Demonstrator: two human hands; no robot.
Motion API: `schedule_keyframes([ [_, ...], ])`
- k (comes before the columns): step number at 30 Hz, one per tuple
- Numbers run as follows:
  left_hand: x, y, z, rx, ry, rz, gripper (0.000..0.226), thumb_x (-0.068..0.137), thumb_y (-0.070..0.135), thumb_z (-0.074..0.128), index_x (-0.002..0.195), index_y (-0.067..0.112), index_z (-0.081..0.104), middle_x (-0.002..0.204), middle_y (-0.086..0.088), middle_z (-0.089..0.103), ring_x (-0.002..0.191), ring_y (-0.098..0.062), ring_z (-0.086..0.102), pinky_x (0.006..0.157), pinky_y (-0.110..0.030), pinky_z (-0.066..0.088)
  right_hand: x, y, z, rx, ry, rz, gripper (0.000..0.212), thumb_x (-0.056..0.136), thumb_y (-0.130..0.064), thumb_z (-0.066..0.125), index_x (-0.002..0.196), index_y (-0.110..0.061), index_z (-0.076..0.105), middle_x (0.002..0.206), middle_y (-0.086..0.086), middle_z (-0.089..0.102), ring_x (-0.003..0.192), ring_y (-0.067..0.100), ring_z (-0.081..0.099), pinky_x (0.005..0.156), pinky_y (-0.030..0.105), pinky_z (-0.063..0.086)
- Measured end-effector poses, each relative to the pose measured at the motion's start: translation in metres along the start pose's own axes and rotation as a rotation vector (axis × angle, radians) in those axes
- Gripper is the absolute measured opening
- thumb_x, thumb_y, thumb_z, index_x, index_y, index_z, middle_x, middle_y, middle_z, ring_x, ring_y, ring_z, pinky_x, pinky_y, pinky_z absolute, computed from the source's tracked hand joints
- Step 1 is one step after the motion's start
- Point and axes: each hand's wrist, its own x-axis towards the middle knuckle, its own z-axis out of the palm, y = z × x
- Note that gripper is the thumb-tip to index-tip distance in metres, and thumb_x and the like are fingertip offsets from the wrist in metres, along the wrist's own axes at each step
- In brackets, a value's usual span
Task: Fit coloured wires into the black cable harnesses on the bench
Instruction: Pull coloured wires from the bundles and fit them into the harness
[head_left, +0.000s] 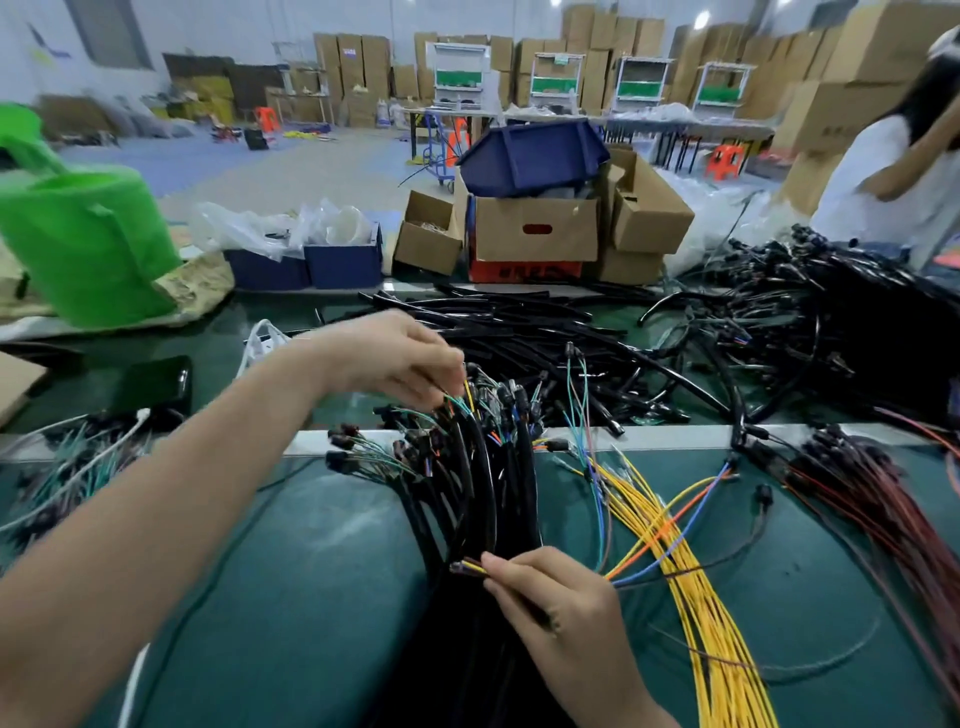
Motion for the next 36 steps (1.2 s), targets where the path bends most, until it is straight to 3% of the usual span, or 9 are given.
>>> schedule_keyframes([
  [2,0.046,0.009,-0.014,0.055,0.27,0.05,0.019,0.092,0.017,0.061,0.097,0.002,0.071,0.096,-0.014,0.073,0.073,-0.016,0.071,0.065,-0.024,0.058,0.001,0.002,0.001,-0.015,-0.02,-0.008,0.018,0.075,-0.009,0.074,0.093,-0.01,0.077,0.078,-0.001,0.068,0.067,0.012,0.064,0.062,0.023,0.053],
  [5,0.111,-0.005,-0.022,0.578,0.462,0.023,0.028,0.09,0.018,0.063,0.114,0.003,0.066,0.109,-0.013,0.069,0.1,-0.024,0.065,0.085,-0.029,0.051,0.0,0.006,0.002,-0.028,-0.037,-0.023,0.017,0.075,-0.01,0.075,0.092,-0.01,0.077,0.077,-0.002,0.067,0.064,0.013,0.063,0.059,0.024,0.052],
  [11,0.174,-0.042,-0.028,0.949,0.361,-0.051,0.061,0.095,0.024,0.055,0.147,0.013,0.027,0.14,-0.017,0.046,0.128,-0.035,0.043,0.105,-0.044,0.036,-0.002,0.014,0.006,-0.048,-0.051,-0.064,0.017,0.072,-0.011,0.077,0.09,-0.011,0.077,0.074,-0.001,0.067,0.06,0.014,0.062,0.057,0.022,0.051],
  [15,0.188,-0.044,-0.023,1.185,0.362,-0.073,0.04,0.089,0.02,0.063,0.128,0.017,0.052,0.126,-0.011,0.054,0.12,-0.033,0.049,0.102,-0.059,0.03,-0.002,0.019,0.008,-0.049,-0.056,-0.082,0.015,0.073,-0.012,0.077,0.088,-0.011,0.077,0.074,-0.001,0.066,0.059,0.015,0.061,0.056,0.021,0.05],
  [19,0.185,-0.041,-0.025,1.362,0.399,0.053,0.026,0.092,0.016,0.059,0.118,0.014,0.06,0.116,-0.011,0.06,0.107,-0.033,0.058,0.092,-0.048,0.041,-0.002,0.021,0.006,-0.063,-0.083,-0.097,0.013,0.081,-0.017,0.072,0.091,-0.011,0.076,0.076,-0.001,0.066,0.061,0.015,0.06,0.058,0.022,0.05],
  [26,0.139,0.02,-0.033,0.816,0.637,0.595,0.055,0.087,-0.011,0.037,0.138,0.008,0.039,0.111,-0.019,0.064,0.086,-0.032,0.061,0.07,-0.031,0.043,0.0,0.016,0.001,-0.101,-0.122,-0.092,0.015,0.085,-0.019,0.065,0.093,-0.011,0.075,0.078,-0.001,0.066,0.064,0.016,0.061,0.06,0.025,0.05],
  [30,0.066,0.085,-0.019,0.56,0.72,0.886,0.047,0.092,0.011,0.043,0.138,0.009,0.033,0.083,-0.01,0.06,0.055,0.0,0.048,0.055,-0.016,0.043,0.0,0.009,-0.001,-0.078,-0.14,-0.011,0.014,0.08,-0.014,0.07,0.093,-0.01,0.076,0.078,-0.001,0.067,0.067,0.015,0.063,0.063,0.025,0.052],
  [32,0.015,0.095,-0.003,0.585,0.603,0.931,0.043,0.096,0.029,0.038,0.138,0.019,0.036,0.07,0.003,0.052,0.047,-0.001,0.041,0.046,-0.012,0.037,0.001,0.004,-0.003,-0.001,-0.114,0.103,0.014,0.077,-0.013,0.073,0.09,-0.012,0.077,0.077,-0.005,0.069,0.069,0.007,0.064,0.065,0.02,0.051],
  [36,-0.082,0.043,0.038,0.621,0.247,0.898,0.025,0.1,0.026,0.037,0.11,0.02,0.059,0.065,0.006,0.053,0.053,-0.008,0.047,0.051,-0.021,0.038,0.006,-0.001,-0.014,0.226,-0.002,0.332,0.021,0.074,-0.005,0.078,0.087,-0.02,0.078,0.08,-0.016,0.072,0.076,-0.001,0.068,0.07,0.011,0.049],
])
